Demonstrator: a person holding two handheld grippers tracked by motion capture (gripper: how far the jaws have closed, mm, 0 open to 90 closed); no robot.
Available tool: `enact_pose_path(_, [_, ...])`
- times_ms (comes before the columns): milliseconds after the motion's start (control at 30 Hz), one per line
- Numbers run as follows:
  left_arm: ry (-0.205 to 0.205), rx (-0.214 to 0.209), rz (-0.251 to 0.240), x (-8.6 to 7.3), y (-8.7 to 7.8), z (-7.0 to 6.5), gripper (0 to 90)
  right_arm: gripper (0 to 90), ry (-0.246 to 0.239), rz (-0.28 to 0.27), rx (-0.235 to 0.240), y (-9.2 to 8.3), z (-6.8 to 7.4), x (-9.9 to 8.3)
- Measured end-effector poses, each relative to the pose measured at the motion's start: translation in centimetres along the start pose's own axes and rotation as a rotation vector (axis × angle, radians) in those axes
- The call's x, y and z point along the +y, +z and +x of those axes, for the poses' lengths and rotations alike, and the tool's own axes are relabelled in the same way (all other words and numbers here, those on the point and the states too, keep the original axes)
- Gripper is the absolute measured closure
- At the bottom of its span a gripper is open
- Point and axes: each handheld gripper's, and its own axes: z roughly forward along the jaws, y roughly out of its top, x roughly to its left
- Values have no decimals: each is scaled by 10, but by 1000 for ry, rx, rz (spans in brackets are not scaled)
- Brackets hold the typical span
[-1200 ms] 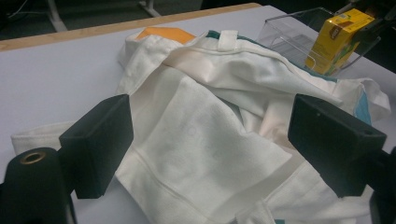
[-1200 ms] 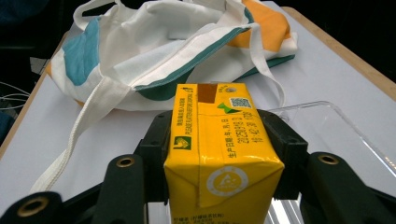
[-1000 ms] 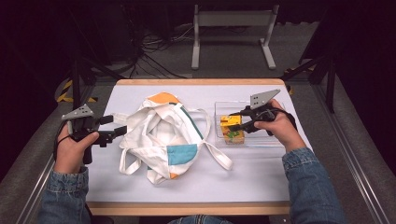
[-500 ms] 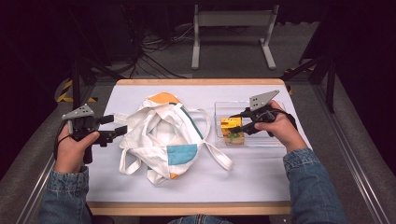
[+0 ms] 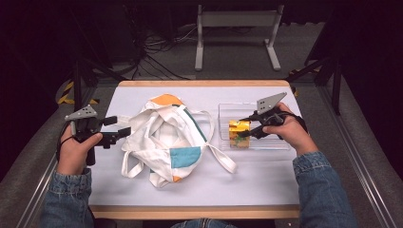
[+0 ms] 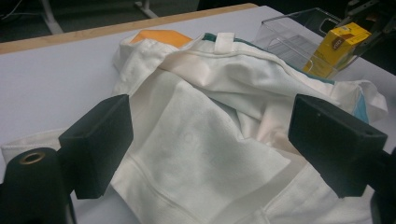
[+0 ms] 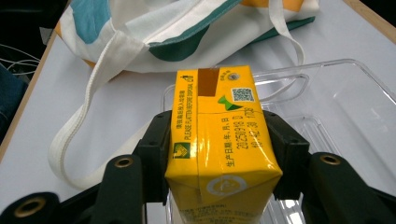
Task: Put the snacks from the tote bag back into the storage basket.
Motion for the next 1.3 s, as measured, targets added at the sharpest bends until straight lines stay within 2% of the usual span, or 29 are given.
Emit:
enact_pose_path(300, [0,2,0,-1,0,0,151,486,13,34,-20,-9,1,-7])
enact_pose_path(467, [-8,7,-3,-2,-2,-1,151,464,16,24,-28,-12,1,-7])
enact_pose_path(667, [-6,12,2,-3,-3,-1,151,374,13,-10,-56,-18,6,-1])
enact_pose_path(767, [3,13,1,-3,-3,-1,149,321,28,-25,-88,-23,7,3])
enact_pose_path(933, [0,22,6,-4,-4,-1,145,263,54,-87,-121,-30,13,11])
enact_pose_path(1000, [9,33,7,-4,-4,-1,144,250,59,-95,-130,-33,16,14])
enact_pose_path(1200, [25,27,8,-5,-6,-3,139,210,62,-120,-176,-45,26,24])
enact_pose_path(1300, [20,29,6,-6,-8,-4,136,199,64,-135,-194,-52,31,27])
